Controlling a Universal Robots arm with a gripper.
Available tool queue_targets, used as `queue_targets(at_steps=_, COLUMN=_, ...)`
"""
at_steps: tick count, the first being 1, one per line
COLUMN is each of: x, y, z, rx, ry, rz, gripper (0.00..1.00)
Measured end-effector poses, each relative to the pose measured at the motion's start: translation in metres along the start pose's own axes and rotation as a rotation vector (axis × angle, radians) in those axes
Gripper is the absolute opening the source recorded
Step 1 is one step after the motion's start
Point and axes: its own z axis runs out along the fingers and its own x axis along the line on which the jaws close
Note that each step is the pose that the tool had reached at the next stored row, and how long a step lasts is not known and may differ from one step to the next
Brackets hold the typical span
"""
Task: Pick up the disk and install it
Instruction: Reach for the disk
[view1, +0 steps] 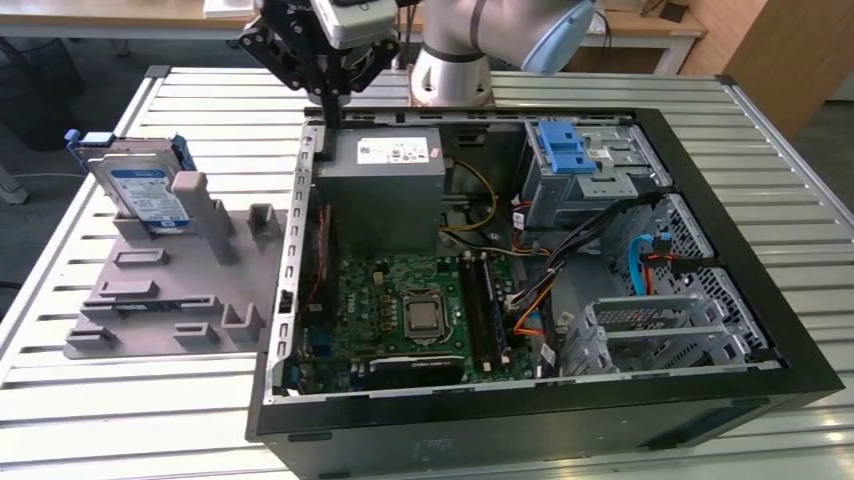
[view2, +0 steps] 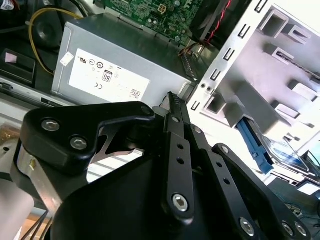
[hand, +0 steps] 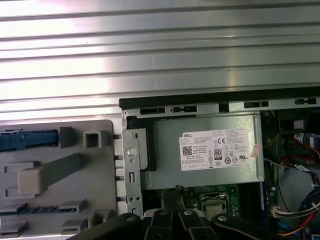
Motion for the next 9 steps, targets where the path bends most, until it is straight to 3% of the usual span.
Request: queue_targets(at_steps=9, x=0.0143, y=0.0063, z=0.0010, rx=0.0000, ry=0.0000, rz=0.000, gripper=0.11)
